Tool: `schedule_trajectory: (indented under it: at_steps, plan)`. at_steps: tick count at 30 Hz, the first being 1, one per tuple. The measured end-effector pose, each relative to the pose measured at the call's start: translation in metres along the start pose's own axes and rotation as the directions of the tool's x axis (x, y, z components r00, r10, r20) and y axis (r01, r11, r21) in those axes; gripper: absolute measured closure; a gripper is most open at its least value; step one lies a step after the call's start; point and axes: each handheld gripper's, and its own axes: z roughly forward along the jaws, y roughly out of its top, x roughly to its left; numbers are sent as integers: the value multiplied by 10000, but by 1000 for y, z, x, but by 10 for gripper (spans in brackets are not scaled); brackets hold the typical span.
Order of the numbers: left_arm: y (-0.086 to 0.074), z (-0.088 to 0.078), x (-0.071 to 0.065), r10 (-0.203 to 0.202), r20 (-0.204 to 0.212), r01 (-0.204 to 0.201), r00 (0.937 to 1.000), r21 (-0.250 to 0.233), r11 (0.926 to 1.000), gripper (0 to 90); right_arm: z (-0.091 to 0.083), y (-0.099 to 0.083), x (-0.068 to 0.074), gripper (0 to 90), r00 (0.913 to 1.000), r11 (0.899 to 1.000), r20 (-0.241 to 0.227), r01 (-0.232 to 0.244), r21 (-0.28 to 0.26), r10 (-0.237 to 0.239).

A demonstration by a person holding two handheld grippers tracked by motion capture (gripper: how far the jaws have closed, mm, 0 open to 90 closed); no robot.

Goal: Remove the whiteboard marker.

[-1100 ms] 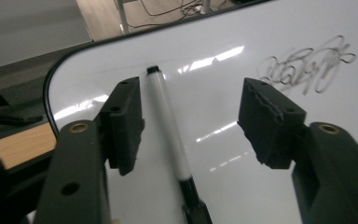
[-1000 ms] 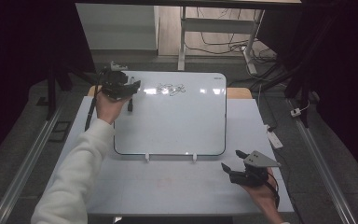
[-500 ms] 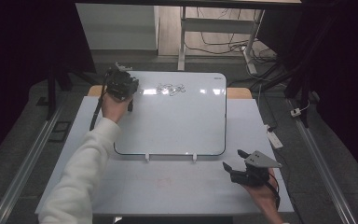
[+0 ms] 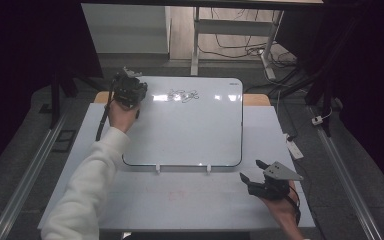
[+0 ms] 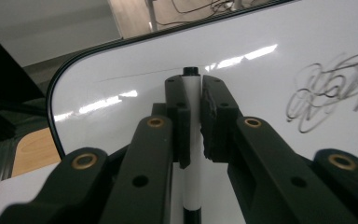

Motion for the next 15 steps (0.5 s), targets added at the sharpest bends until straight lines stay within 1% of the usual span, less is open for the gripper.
schedule_trajectory:
  at_steps: [3,5,7,9,11,12,15]
  plan:
    - [-1,-11,-1,197,306,-191,9993,-197,9996,815,0,0,0,258,10000,10000,1,0,-49,0]
    - [-2,-20,-4,418,515,-402,9978,-327,9987,816,-1,1,0,261,10000,10000,-37,-42,-78,41]
    - [-5,-29,-7,573,847,-532,9948,-496,9974,815,-1,2,0,266,9998,9999,-144,-118,-121,117]
    - [-9,-37,-11,773,1162,-704,9902,-622,9956,816,-1,4,2,270,9994,9998,-314,-150,-132,146]
    - [-14,-44,-17,1000,1581,-895,9824,-724,9934,816,0,7,4,278,9985,9998,-531,-153,-119,147]
    - [-17,-46,-21,1082,1713,-961,9793,-772,9924,816,0,9,6,282,9975,9998,-682,-178,-120,169]
    - [-27,-53,-33,1405,2250,-1240,9642,-857,9886,815,4,17,12,286,9931,9997,-1151,-214,-77,204]
